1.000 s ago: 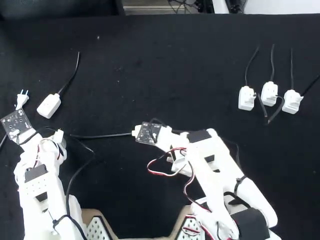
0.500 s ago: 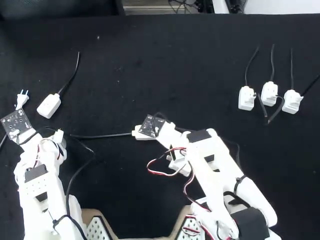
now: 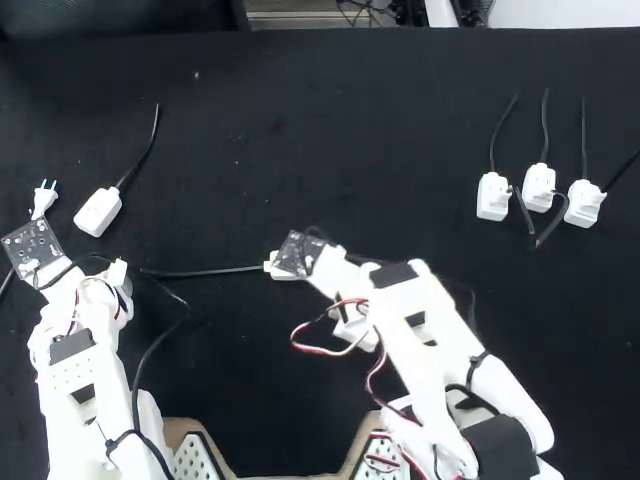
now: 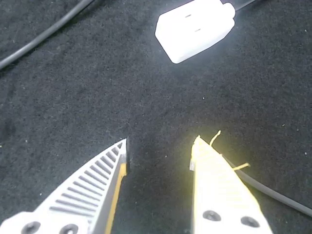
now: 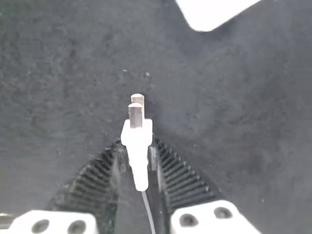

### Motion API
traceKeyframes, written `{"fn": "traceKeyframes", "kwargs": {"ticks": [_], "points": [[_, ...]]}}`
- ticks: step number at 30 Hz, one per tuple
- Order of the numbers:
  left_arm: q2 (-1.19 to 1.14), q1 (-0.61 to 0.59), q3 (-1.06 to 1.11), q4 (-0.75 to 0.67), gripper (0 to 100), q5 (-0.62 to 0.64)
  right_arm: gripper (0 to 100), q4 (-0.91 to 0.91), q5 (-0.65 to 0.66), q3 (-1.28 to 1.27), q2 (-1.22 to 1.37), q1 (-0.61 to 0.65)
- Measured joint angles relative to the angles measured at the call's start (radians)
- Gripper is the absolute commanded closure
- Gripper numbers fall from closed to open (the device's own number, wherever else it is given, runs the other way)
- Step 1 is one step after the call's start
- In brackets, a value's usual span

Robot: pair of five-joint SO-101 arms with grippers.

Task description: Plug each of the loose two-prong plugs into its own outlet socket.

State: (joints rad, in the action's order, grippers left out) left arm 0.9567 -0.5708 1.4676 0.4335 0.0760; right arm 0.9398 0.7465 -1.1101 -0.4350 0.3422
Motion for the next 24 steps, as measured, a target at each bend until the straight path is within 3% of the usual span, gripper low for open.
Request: {"fn": "traceKeyframes", "kwargs": {"ticks": [9, 14, 24], "points": [[0.0, 0.0, 0.0, 0.0, 79, 0.0, 98.5, -0.006, -0.002, -0.006, -0.002, 0.025], [0.0, 0.0, 0.0, 0.0, 79, 0.0, 93.2, -0.006, -0.002, -0.008, -0.002, 0.025], [0.0, 0.0, 0.0, 0.0, 79, 0.0, 97.7, -0.043, -0.048, -0.009, 0.0, 0.04]]}}
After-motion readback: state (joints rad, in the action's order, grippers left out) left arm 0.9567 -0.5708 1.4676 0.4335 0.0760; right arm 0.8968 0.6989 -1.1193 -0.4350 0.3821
